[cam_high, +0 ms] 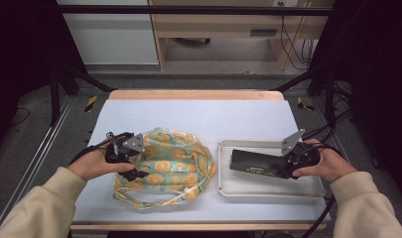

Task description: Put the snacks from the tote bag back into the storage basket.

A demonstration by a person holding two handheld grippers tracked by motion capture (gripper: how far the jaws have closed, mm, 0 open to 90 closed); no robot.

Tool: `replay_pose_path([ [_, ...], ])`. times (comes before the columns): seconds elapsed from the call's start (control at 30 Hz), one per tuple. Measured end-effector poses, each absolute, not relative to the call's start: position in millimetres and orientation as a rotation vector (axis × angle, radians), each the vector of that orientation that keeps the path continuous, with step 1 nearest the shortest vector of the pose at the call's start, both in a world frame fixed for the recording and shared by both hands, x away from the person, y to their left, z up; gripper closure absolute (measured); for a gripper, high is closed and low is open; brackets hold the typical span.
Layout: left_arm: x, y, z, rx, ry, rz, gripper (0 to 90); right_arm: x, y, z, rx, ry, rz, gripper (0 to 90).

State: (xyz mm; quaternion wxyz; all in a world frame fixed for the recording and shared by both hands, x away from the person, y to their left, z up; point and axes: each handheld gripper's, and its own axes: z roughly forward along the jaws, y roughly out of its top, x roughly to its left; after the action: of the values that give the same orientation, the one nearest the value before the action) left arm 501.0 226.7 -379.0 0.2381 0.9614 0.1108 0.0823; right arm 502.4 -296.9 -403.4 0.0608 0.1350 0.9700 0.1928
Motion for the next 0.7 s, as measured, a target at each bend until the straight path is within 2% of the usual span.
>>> replay_pose_path([
  [0.7,499,227,-378,2.634,0.291,0.22,12.1,500,-292,-416,0.345,2.97,0.584,42.2],
])
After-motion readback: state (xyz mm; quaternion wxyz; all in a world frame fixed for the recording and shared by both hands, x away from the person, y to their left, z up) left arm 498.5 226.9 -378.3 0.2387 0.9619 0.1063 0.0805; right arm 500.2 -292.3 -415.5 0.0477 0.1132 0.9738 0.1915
